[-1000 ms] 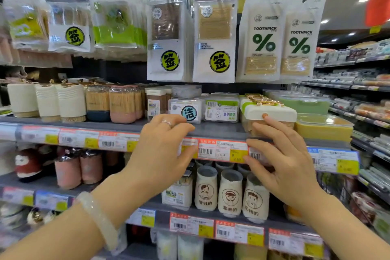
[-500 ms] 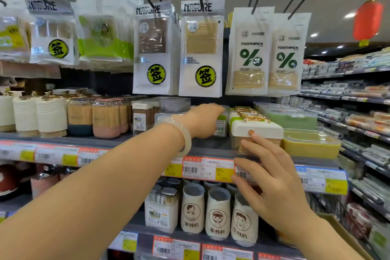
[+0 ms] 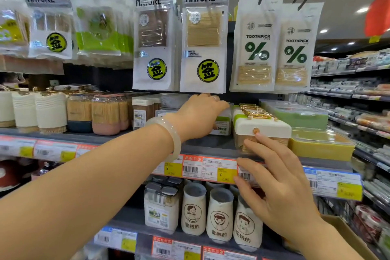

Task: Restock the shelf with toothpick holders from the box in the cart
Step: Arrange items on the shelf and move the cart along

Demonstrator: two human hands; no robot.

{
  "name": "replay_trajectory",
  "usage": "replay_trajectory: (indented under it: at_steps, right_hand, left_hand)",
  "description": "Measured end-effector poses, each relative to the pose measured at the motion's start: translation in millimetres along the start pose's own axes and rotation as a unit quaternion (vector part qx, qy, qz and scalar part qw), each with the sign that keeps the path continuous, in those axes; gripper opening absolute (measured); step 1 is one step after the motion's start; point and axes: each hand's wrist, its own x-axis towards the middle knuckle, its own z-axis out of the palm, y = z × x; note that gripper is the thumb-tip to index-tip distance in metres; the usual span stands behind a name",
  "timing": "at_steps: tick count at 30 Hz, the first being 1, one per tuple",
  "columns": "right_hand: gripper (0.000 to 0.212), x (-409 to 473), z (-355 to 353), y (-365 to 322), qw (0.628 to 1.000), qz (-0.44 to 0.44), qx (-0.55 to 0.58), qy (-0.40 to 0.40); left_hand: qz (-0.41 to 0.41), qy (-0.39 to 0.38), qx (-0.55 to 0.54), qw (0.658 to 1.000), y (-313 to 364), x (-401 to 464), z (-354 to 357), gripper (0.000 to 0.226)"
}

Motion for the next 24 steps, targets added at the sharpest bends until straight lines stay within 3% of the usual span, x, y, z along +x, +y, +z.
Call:
replay_trajectory:
  at_steps: [7, 13, 16, 21, 24]
  right_hand:
    - [0.024, 0.3, -1.3, 0.5, 1.000, 0.005, -0.001, -0.005]
    - [0.023, -0.2, -0.5, -0.4, 1.000, 0.007, 0.005, -0.006]
    - [0.024, 0.2, -0.6, -0.5, 1.000, 0.009, 0.006, -0.008]
    - [0.024, 0.7, -1.2, -1.3, 1.000, 0.006, 0.008, -0.002]
    - [0.025, 0.8, -1.4, -1.0, 1.000, 0.009, 0.008, -0.002]
  left_hand:
    - [-0.034, 0.004, -0.105, 0.994, 0.3, 1.5, -3.0, 0.062]
    - [0.033, 0.029, -0.039, 0.998, -5.6, -21.2, -3.4, 0.074]
    - [0.051, 0.048, -0.056, 0.996, -11.1, -35.3, -2.0, 0.068]
    - [-0.031, 0.082, -0.223, 0.971, -21.4, -56.9, -10.1, 0.052]
    - [-0.111, 0.094, -0.392, 0.908, -25.1, -64.2, -11.8, 0.044]
